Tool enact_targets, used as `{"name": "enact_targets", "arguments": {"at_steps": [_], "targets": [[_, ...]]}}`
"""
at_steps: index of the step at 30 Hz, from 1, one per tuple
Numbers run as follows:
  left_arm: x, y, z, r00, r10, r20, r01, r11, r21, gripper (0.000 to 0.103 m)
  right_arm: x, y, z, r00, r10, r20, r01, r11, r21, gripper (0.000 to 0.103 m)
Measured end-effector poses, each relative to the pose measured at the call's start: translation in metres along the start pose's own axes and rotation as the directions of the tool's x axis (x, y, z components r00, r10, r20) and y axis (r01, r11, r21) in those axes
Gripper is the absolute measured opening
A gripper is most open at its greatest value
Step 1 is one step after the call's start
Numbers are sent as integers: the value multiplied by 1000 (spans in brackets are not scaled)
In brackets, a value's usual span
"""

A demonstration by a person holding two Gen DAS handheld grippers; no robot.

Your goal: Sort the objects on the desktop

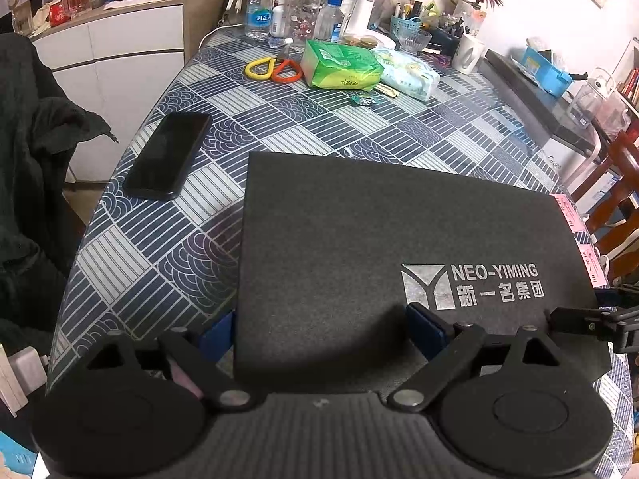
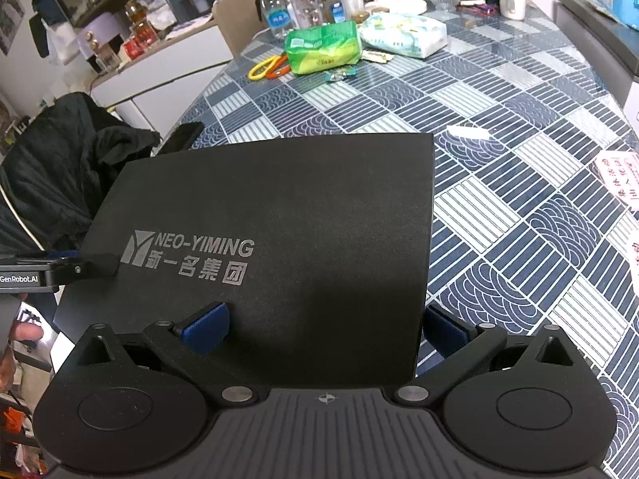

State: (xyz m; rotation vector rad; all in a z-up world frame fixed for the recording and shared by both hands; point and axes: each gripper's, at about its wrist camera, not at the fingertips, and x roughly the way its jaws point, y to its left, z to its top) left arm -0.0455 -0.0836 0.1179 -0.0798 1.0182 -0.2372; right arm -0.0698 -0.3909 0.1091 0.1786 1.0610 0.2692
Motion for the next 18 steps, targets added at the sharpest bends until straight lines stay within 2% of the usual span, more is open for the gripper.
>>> {"name": "enact_targets", "arguments": {"at_steps": [14, 16, 18], "targets": [[-1, 1, -2, 1000, -4, 11, 4, 1000, -15, 103, 1, -4, -2, 1000, -2, 14, 1, 1000, 19, 103], [-2, 3, 0, 1000, -4, 9, 5, 1000, -15, 103, 0, -2, -1, 1000, -12, 14, 11, 1000, 20, 103], [-6, 2, 1, 999, 33, 20, -33, 999, 1, 103, -4, 3, -1, 998, -52, 34, 52, 999, -14, 103]]}}
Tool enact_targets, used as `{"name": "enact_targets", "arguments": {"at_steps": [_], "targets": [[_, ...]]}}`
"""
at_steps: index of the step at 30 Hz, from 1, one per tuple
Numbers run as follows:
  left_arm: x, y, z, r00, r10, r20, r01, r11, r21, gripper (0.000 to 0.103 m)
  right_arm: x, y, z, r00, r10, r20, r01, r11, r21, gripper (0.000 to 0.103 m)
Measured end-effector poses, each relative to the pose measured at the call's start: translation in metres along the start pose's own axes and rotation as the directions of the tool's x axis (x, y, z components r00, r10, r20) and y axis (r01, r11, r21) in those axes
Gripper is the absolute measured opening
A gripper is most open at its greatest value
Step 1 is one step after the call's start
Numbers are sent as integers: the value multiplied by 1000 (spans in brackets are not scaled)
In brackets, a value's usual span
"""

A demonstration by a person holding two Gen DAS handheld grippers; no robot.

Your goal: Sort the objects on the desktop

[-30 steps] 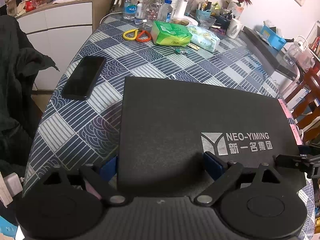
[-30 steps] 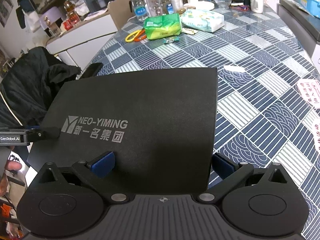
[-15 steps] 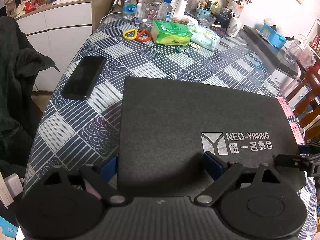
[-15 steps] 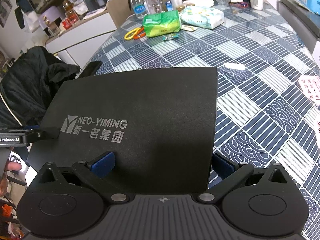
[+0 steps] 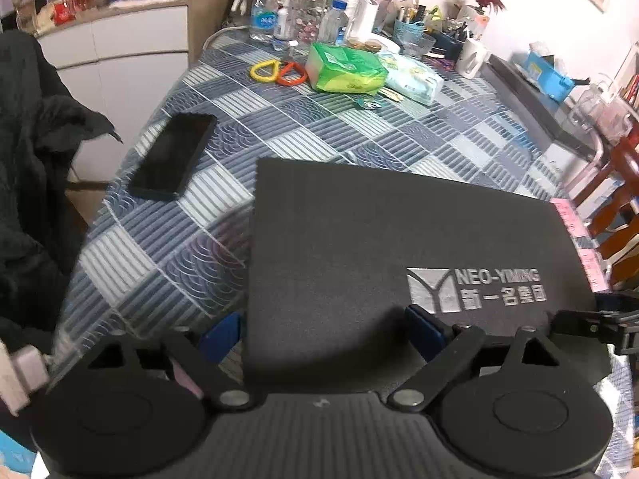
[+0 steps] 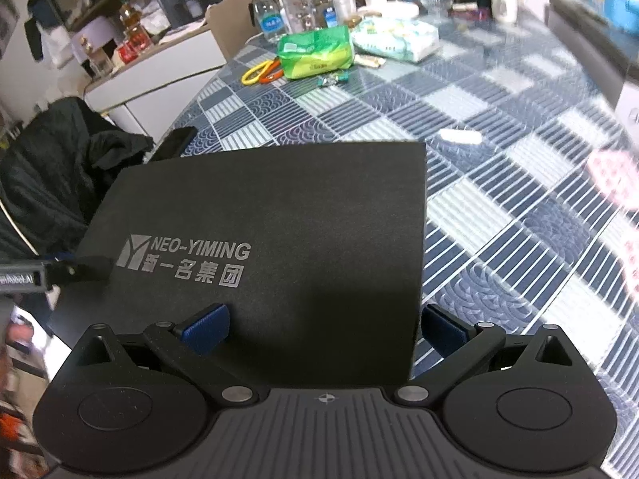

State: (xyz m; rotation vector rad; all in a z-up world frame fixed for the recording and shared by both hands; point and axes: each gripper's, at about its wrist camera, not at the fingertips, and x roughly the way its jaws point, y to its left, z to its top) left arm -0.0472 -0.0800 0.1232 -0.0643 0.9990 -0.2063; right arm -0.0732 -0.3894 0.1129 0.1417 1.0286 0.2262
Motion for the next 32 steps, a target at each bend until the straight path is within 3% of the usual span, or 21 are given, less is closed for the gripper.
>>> {"name": "enact_targets", "arguments": {"at_steps": [4, 7, 11, 20, 32], "targets": [[-16, -6, 6, 999, 21, 30, -22, 1000, 17, 103, -19, 12, 1, 994, -68, 90, 73, 996, -51, 103], [-23, -21, 9, 999, 22, 35, -24, 999, 36, 103, -30, 25, 1, 992, -26, 120, 35, 997, -69, 103], [-16, -48, 8, 997, 76, 7, -77, 994, 74, 103, -22, 49, -8, 993, -44, 105, 59, 988, -140, 103], [-2, -70, -5, 989, 149, -20, -147, 984, 102, 103, -10, 68, -27, 991, -79, 109, 94, 985, -144, 103], [-2, -75, -4, 987, 152, -42, -148, 985, 87, 103, -9, 71, -32, 988, -99, 121, 118, 980, -162, 103]]}}
